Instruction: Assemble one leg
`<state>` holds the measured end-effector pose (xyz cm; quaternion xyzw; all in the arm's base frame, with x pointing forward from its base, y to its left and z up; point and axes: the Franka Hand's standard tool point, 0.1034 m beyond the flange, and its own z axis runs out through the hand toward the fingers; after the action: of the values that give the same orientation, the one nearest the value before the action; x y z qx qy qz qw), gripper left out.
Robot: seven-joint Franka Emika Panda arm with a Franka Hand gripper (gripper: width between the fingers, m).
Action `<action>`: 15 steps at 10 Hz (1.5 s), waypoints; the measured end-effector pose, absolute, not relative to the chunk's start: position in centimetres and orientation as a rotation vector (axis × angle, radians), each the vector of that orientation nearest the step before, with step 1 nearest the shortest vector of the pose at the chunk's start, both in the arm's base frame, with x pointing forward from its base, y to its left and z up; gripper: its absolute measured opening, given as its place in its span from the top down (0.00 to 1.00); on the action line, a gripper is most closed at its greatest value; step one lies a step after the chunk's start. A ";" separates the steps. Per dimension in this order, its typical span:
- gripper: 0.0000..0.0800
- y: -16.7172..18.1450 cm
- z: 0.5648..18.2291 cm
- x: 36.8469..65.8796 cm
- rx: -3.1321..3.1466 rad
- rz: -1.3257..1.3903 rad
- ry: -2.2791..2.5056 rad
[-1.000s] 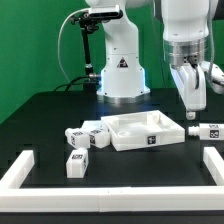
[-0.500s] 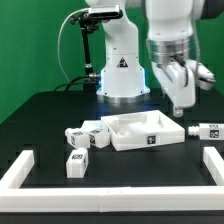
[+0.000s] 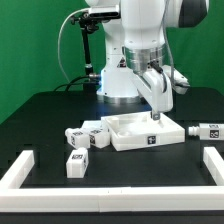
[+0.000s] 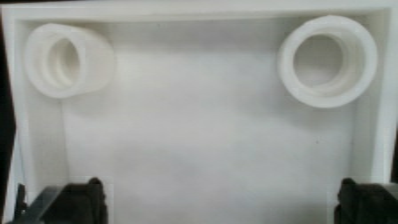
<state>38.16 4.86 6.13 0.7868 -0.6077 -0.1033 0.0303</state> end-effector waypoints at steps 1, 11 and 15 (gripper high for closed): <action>0.19 4.9 6.1 38.2 2.425 -0.318 -1.873; 0.19 0.2 5.7 38.0 2.917 -0.200 -1.113; 0.19 -1.3 5.6 37.9 3.056 -0.193 -0.688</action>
Offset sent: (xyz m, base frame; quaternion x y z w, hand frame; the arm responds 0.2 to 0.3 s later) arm -0.0124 -0.0448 0.0091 0.0083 0.0270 -0.1840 0.9825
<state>37.93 -1.31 5.63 0.9738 -0.2191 -0.0616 0.0014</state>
